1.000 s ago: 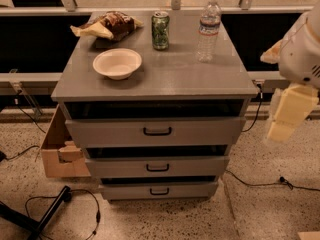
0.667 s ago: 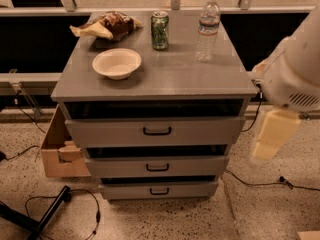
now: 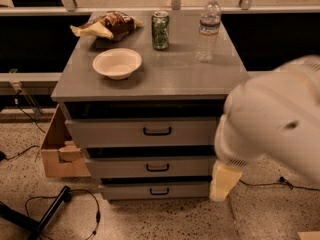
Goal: Open bottom drawer
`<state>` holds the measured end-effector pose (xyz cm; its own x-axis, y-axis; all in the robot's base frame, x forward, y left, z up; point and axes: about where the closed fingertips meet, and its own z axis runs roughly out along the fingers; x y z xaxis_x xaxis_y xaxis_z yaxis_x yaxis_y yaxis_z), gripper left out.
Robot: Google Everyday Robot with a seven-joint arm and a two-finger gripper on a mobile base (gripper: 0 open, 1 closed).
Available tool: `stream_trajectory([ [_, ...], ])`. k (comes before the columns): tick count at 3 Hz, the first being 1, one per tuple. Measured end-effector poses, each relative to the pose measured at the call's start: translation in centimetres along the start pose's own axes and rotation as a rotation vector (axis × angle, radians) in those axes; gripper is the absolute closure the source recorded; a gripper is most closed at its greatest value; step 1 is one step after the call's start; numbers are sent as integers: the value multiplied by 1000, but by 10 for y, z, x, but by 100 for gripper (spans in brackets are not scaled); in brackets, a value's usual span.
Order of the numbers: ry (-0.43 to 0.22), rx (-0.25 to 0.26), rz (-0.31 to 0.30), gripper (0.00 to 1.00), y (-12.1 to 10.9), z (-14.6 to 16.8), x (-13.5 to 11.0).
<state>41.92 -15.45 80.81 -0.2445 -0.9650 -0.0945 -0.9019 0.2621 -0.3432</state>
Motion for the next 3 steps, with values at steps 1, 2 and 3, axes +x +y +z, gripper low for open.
stream_trajectory([
  [1, 21, -79, 1, 0, 47, 89, 0],
  [2, 30, -154, 9, 0, 85, 156, 3],
  [3, 29, -261, 49, 0, 108, 200, 8],
])
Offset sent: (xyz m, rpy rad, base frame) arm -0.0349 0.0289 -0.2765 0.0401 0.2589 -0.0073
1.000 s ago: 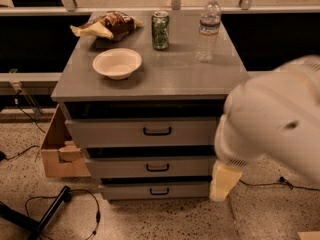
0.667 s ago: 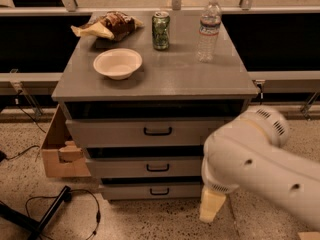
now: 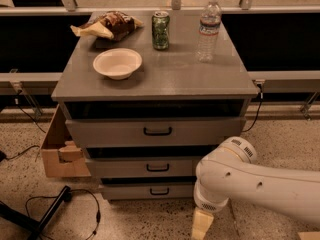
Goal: Open bottom drawer
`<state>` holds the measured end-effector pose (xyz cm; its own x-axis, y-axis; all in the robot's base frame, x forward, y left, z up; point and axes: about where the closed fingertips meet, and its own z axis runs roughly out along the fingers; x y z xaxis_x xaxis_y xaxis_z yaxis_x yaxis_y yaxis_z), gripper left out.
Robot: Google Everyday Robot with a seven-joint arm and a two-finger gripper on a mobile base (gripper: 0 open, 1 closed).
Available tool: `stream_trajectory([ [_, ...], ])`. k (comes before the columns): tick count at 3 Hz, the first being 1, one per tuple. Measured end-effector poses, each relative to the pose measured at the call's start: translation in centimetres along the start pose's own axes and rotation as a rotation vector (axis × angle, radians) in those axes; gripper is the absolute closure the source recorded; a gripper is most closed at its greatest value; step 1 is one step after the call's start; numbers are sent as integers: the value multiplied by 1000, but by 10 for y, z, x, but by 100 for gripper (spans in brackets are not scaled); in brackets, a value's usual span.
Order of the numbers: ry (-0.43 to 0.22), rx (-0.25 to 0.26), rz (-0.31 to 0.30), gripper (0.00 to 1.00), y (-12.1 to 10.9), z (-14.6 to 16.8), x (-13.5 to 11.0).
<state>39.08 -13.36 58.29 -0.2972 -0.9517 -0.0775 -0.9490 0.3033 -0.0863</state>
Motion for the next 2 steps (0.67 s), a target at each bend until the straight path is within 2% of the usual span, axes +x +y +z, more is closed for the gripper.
stream_trajectory([
  [1, -3, -28, 7, 0, 5, 10, 0],
  [2, 1, -29, 7, 0, 4, 12, -1],
])
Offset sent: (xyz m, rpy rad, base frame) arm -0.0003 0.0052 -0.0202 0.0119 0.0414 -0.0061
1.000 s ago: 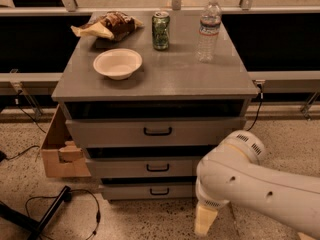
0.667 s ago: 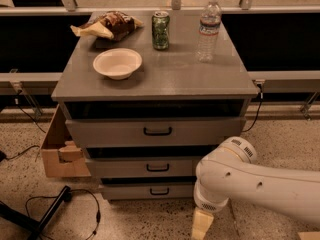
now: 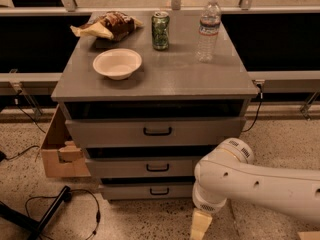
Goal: Open bottom drawer
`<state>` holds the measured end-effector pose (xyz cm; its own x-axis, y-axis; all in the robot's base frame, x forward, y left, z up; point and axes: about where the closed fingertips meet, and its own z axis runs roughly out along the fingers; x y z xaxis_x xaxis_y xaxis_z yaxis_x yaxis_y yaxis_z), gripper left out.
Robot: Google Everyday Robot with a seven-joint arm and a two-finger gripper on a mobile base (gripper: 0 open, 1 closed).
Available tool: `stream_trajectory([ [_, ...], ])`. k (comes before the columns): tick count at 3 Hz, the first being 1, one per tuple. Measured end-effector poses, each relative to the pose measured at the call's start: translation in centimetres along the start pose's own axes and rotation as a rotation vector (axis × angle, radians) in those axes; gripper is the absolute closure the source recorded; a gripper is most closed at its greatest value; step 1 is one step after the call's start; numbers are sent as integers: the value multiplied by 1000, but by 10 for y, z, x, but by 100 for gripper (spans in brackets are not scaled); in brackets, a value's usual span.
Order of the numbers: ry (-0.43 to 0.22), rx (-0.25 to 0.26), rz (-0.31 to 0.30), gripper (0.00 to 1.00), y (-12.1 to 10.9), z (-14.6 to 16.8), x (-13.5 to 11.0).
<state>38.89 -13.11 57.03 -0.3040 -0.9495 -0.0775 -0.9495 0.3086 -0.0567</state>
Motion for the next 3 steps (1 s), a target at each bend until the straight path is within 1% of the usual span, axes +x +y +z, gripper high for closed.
stream_trajectory([
  [1, 6, -21, -16, 0, -10, 35, 1],
  [2, 18, -33, -24, 0, -27, 99, 15],
  [3, 37, -13, -19, 0, -48, 155, 32],
])
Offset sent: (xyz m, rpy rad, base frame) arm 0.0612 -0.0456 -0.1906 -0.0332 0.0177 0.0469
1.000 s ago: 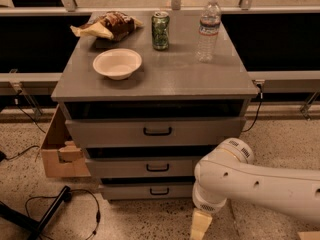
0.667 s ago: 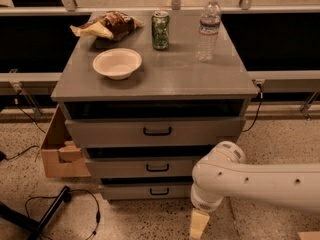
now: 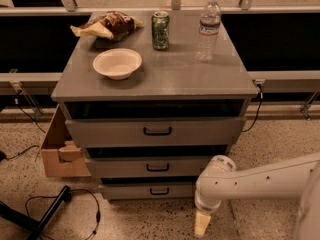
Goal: Open bottom drawer
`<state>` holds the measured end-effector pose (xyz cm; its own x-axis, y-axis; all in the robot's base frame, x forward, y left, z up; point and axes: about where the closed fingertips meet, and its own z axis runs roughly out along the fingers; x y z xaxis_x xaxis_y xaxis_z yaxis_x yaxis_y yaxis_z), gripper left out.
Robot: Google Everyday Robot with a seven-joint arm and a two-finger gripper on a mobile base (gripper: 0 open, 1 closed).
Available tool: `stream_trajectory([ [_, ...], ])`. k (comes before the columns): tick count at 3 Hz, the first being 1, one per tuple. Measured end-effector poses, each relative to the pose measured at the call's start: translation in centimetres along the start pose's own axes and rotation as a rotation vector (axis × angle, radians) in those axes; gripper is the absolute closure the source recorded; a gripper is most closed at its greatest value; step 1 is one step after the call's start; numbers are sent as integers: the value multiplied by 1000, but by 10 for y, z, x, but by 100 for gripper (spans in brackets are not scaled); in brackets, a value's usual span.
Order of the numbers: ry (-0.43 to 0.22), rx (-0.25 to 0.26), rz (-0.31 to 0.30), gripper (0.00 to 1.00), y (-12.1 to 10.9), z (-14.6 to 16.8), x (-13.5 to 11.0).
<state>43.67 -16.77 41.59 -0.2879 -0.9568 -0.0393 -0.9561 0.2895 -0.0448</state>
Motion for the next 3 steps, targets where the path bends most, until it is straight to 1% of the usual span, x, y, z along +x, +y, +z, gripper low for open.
stream_trajectory([
  [1, 58, 43, 64, 0, -44, 90, 38],
  [2, 57, 40, 68, 0, -44, 93, 38],
  [3, 29, 41, 49, 0, -51, 112, 26],
])
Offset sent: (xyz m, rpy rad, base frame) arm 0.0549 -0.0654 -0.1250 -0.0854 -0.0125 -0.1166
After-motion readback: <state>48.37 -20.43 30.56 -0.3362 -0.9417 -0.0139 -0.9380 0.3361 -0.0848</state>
